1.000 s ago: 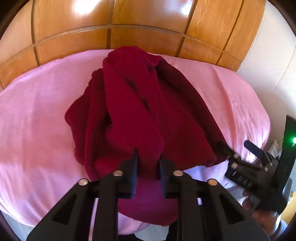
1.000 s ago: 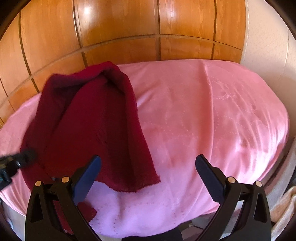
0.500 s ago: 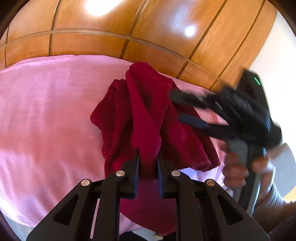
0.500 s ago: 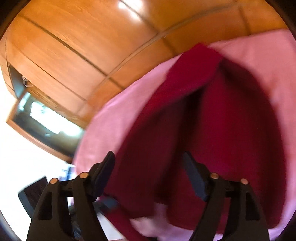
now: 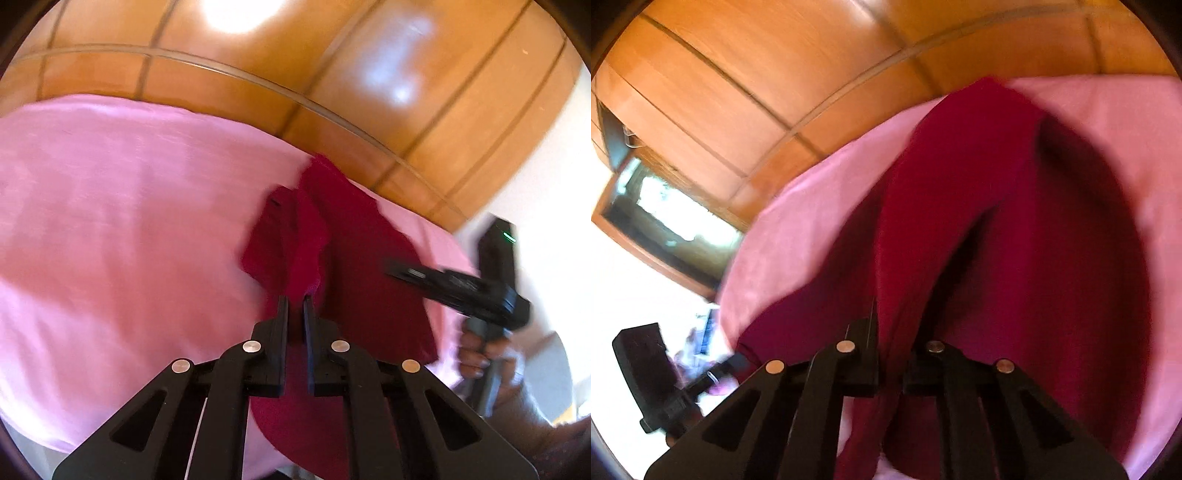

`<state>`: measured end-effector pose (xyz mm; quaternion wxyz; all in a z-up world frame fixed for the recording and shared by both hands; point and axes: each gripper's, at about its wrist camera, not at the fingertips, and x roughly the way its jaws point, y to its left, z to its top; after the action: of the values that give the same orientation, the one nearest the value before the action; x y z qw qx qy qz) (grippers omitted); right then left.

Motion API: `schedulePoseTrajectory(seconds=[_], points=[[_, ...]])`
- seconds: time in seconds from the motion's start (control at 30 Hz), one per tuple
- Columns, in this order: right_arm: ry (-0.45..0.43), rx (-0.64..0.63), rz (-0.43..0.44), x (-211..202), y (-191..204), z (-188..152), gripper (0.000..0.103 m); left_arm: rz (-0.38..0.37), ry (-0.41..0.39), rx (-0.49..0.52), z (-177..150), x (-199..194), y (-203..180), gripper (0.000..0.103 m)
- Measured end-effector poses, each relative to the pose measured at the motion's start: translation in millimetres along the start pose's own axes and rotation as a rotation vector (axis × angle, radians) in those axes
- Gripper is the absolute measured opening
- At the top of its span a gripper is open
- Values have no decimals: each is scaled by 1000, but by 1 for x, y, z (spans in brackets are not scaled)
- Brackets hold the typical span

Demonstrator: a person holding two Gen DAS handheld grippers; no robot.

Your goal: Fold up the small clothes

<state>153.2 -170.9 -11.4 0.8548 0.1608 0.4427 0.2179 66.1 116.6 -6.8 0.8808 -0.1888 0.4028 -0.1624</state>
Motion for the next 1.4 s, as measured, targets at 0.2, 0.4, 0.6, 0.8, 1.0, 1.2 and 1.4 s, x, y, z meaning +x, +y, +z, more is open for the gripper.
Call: schedulePoseTrajectory(seconds=[0.2, 0.4, 0.6, 0.8, 1.0, 1.2, 1.4], points=[[-172, -58, -316, -77, -58, 39, 6, 166, -99, -11, 49, -9, 28, 6], [-277, -44, -674, -121, -135, 79, 6, 338, -179, -27, 113, -1, 57, 6], [-210, 74, -878, -108, -229, 118, 7, 529, -200, -146, 177, 25, 114, 6], [-158, 204, -917, -94, -285, 108, 59, 639, -182, -200, 194, 39, 134, 26], [-243, 239, -732, -125, -238, 53, 76, 301, -72, -87, 135, 49, 103, 44], [24, 201, -323, -90, -174, -44, 63, 37, 98, -128, 59, 103, 82, 54], [154, 180, -171, -54, -126, -103, 58, -77, 158, -198, 34, 140, 61, 42]])
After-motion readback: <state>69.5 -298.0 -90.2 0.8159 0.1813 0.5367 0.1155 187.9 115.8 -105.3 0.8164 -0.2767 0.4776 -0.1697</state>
